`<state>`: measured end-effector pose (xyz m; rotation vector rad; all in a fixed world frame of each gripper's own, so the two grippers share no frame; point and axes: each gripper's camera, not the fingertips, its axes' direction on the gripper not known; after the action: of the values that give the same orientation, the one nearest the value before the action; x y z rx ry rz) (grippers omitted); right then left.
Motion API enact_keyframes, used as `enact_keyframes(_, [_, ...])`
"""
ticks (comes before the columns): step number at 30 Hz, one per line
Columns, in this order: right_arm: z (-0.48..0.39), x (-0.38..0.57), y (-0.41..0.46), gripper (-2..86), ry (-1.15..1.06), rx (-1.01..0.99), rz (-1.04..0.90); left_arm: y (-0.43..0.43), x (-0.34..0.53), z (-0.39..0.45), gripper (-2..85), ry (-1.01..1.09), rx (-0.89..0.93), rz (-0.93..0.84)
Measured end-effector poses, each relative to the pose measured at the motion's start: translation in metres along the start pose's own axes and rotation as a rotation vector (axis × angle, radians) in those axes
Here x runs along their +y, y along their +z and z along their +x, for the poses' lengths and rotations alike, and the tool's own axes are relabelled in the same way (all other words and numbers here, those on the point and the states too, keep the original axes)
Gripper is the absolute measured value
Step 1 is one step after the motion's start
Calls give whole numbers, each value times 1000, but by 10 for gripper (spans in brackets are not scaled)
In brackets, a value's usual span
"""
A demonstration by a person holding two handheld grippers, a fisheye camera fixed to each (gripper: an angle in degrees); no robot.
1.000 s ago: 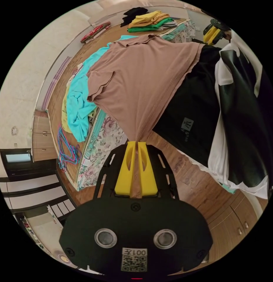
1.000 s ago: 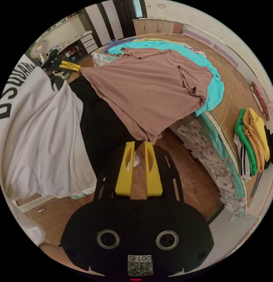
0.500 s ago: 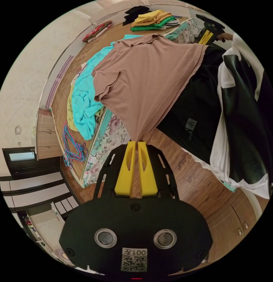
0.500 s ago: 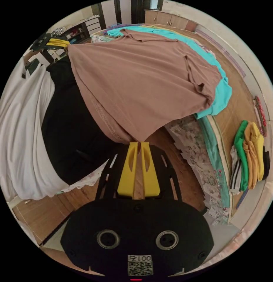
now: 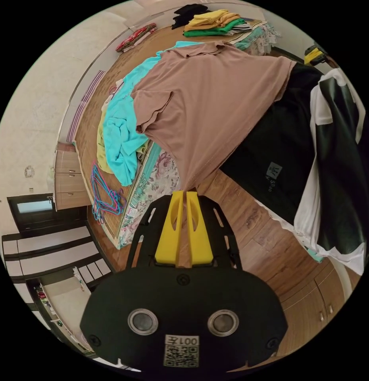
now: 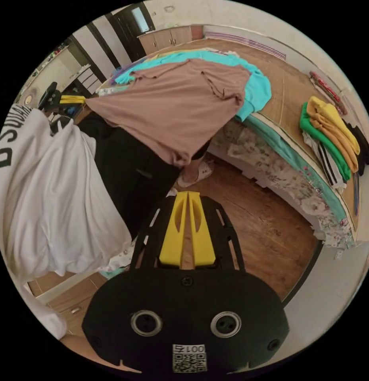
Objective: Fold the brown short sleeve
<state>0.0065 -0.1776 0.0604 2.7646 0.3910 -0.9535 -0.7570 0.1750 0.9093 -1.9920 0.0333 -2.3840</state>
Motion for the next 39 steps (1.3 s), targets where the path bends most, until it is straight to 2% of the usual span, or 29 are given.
enact_keyframes(5, [17, 8, 3, 19, 14, -15, 81, -1, -2, -4, -10, -3, 3, 3])
enact_keyframes(9, [48, -5, 4, 46, -66, -81, 140, -2, -4, -12, -10, -7, 10, 1])
enact_keyframes(15, [102, -33, 28, 72, -275, -308, -16, -3, -14, -22, -10, 10, 15, -22])
enact_keyframes(20, [129, -46, 29, 38, -394, -481, -59, -6, -25, -31, -9, 0, 19, -58])
enact_keyframes(23, [133, -41, 22, 19, -451, -512, -68, -10, -28, -37, -9, -17, 38, -75])
enact_keyframes(32, [137, 16, -17, 11, -340, -597, 85, -17, -48, -59, -10, -1, 32, -129])
enact_keyframes(37, [120, 32, -28, 20, -297, -377, 89, -19, -59, -75, -10, 36, 15, -140])
enact_keyframes(39, [119, 31, -37, 34, -272, -276, 145, -22, -63, -84, -10, 34, 12, -134])
